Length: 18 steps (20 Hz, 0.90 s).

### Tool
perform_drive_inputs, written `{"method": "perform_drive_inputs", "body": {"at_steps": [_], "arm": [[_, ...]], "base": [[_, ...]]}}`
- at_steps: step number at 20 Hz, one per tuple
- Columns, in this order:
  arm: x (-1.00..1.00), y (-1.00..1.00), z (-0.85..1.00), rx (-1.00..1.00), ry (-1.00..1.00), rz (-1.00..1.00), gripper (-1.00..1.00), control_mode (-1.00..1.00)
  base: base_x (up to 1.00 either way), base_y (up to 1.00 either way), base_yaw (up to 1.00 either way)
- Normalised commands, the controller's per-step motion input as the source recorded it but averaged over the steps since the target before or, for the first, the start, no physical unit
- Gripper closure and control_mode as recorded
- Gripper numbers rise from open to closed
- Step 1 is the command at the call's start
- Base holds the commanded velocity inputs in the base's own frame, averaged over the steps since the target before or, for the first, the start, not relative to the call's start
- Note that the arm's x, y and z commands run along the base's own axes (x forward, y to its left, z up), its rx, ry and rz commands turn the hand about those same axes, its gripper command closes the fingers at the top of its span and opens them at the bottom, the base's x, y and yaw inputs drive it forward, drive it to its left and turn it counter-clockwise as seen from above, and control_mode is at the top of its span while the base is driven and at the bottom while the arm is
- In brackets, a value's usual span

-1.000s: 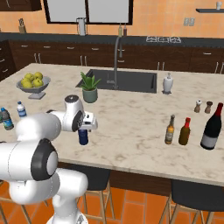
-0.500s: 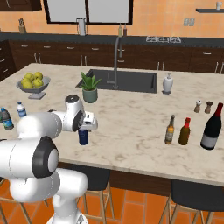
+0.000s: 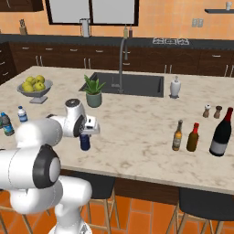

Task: Move the plastic bottles in the middle to the plastics group, and the glass bottles in the middle to the glass group.

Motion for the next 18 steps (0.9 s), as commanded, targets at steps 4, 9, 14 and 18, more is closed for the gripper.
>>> {"method": "perform_drive_inputs", "body": {"at_steps": [4,9,14,18], "arm": [[0.0,0.59,0.63,0.0,-0.12,0.18,1.0,-1.0],[0.02,0.82,0.66,0.0,-0.03,0.27,1.0,-1.0],[0.1,1.0,0.16,-0.05,0.01,0.31,1.0,-1.0],[0.22,1.0,0.0,-0.05,0.0,0.2,1.0,-1.0]], "base": [[0.0,0.0,0.0],[0.0,0.0,0.0],[0.0,0.0,0.0],[0.0,0.0,0.0]]}}
